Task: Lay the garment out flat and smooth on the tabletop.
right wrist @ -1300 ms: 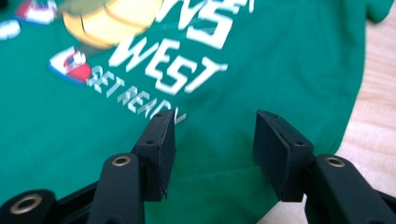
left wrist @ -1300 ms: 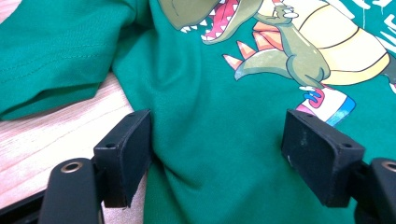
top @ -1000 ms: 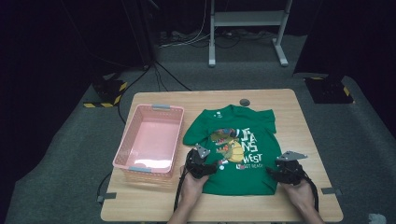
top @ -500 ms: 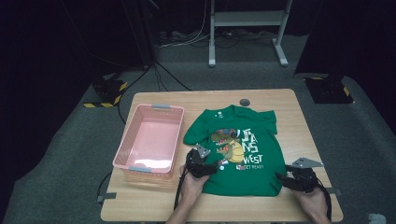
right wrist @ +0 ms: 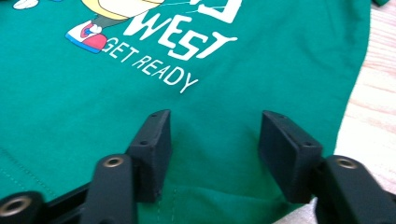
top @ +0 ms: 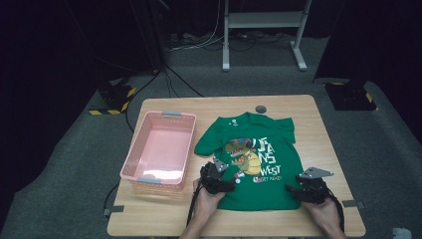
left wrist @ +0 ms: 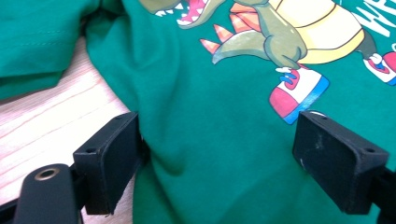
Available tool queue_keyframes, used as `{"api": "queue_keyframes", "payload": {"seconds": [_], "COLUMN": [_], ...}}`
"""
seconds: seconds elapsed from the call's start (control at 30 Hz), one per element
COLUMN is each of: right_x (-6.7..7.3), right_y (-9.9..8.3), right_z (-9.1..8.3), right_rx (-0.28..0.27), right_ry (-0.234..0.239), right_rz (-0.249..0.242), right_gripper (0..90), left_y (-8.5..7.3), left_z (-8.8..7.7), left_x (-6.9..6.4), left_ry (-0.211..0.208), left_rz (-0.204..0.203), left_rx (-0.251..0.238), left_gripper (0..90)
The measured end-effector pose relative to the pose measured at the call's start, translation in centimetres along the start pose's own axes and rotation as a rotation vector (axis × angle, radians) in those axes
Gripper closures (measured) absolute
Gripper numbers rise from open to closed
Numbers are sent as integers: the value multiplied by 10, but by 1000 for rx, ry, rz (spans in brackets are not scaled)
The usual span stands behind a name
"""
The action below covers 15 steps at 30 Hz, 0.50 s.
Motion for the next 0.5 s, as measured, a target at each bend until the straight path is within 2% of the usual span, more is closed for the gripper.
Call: {"api": "queue_keyframes", "payload": {"seconds": [0.17,0.27,0.4,0.5], "right_x": [0,1,-3,-4], "right_y": [2,0,-2,-5], "right_z": [0,-1,-6,-11], "right_rx": [3,1,5,3], "right_ry": [2,12,8,18], "right_rz": [-23,-30,-22,-23], "right_gripper": [556,623,660,731], "left_y": [-2,-2,-2,-2], "left_z": [2,2,2,2], "left_x": [3,3,4,4], "left_ry": [23,30,37,38], "left_rz": [-9,-17,-22,-23], "left_rx": [-46,-48,-50,-50], "left_gripper": [155,169,185,189]}}
Point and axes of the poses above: each handheld gripper's, and its own axes: z roughly forward along the jaws, y roughly out of its top, x roughly to its left, the point moved 6 cm from there along z, roughly forward along the jaws, and after that the axes turned 14 degrees about z, right-handed, at the moved point
